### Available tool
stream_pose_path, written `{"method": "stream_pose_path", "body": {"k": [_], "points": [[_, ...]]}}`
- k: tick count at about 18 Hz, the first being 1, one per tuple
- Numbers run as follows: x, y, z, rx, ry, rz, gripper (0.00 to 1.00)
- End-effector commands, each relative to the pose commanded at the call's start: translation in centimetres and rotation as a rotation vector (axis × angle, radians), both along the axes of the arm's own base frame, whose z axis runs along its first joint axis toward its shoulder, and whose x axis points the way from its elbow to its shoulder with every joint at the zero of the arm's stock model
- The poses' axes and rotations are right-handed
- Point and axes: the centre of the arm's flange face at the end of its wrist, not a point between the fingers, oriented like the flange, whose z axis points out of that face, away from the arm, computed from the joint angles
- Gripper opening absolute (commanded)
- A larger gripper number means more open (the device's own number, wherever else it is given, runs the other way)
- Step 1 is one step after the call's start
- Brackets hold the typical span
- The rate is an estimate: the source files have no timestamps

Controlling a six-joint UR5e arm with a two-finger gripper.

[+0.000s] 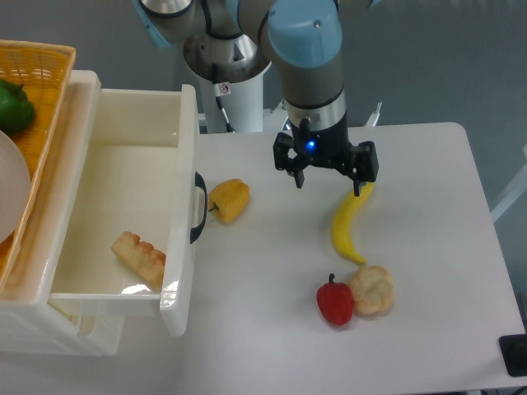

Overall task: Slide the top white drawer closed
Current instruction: 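Move the gripper from above the banana toward the open white drawer's front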

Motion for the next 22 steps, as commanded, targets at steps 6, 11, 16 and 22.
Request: {"method": "stream_pose_path", "body": {"k": [6, 11, 16, 22], "points": [[-0.9, -0.1, -1.3, -0.003, -0.02, 0.018, 1.0], [-0.6, -0.3, -4.9, -0.034, -0.07, 0.09, 1.0], [-0.5, -0.1, -5.3, -0.033, -0.071, 0.112, 1.0], [-0.8, -0.1, -7.6, -0.032, -0.095, 0.245, 1.0]]}}
